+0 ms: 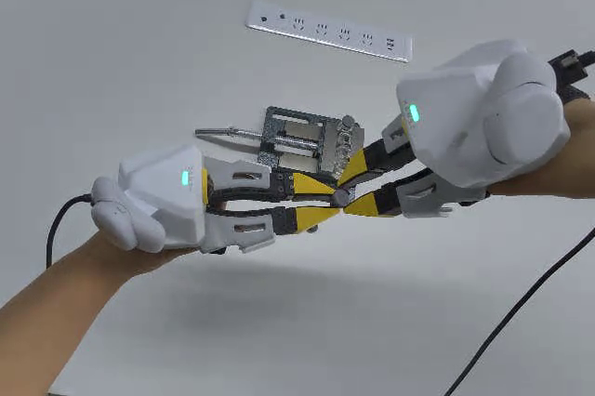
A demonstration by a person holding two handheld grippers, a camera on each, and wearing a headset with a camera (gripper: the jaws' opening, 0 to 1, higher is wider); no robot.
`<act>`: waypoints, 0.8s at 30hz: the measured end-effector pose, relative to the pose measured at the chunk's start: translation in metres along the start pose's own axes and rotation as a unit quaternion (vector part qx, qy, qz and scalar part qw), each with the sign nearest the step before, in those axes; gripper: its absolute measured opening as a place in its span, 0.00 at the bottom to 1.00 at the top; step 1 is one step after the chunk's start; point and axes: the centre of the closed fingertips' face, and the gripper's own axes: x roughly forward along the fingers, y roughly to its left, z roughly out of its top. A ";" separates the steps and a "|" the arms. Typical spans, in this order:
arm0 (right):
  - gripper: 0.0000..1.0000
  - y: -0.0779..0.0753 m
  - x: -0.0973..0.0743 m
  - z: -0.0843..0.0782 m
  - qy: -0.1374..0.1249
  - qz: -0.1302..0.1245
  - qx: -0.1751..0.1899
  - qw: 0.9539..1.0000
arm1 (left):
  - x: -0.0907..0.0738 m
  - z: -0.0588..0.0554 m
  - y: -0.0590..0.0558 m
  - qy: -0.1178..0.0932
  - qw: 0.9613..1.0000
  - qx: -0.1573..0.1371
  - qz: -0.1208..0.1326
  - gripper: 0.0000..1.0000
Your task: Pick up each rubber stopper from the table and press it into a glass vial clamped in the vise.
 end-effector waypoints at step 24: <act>0.11 -0.002 -0.003 0.000 -0.002 -0.005 -0.007 1.000 | 0.001 0.002 0.002 -0.005 1.000 0.002 0.000 0.02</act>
